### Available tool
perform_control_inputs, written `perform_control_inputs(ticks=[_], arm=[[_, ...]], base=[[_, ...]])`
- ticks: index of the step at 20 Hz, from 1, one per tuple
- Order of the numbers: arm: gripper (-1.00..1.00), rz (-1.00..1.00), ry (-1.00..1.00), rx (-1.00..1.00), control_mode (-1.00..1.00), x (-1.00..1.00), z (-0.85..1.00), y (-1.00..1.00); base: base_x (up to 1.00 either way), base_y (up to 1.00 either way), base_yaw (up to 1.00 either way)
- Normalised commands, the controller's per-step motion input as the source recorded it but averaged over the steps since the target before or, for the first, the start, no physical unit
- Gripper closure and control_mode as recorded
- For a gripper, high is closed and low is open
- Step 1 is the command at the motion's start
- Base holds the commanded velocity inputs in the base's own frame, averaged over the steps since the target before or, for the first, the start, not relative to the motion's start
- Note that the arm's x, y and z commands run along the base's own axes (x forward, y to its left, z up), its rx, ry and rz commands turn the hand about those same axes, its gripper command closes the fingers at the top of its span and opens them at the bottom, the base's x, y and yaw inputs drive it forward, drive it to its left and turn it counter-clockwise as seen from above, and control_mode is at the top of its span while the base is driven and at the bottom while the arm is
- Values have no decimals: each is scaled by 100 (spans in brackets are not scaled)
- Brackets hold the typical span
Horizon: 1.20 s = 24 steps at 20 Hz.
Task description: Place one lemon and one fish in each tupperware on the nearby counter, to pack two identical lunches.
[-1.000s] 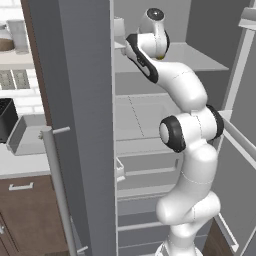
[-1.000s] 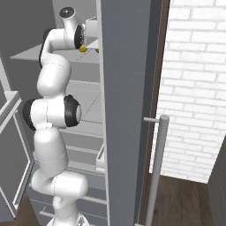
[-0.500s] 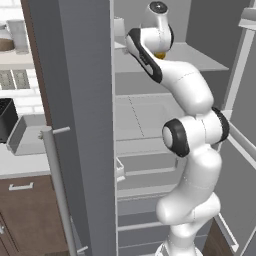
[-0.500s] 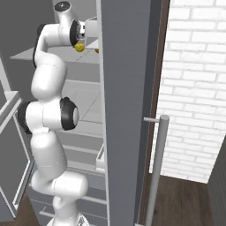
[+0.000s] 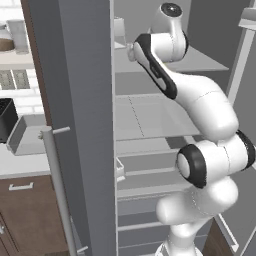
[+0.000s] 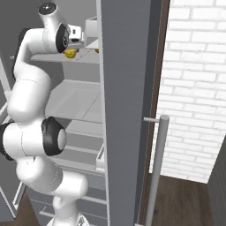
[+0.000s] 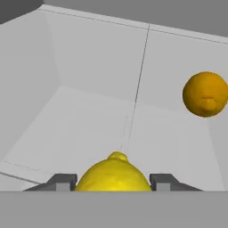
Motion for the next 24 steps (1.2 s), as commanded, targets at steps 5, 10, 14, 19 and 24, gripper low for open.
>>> perform_control_inputs(ticks=[5, 10, 14, 19, 24], arm=[[100, 0, 0, 0, -100, -100, -41, 0], [100, 0, 9, 0, -100, -100, -31, 0], [100, 0, 22, 0, -100, -100, -63, 0], [100, 0, 24, 0, -100, -91, -50, 0], [100, 0, 22, 0, -100, -91, -65, -4]], base=[[0, 0, 0], [0, 0, 0], [0, 0, 0], [0, 0, 0], [0, 0, 0]])
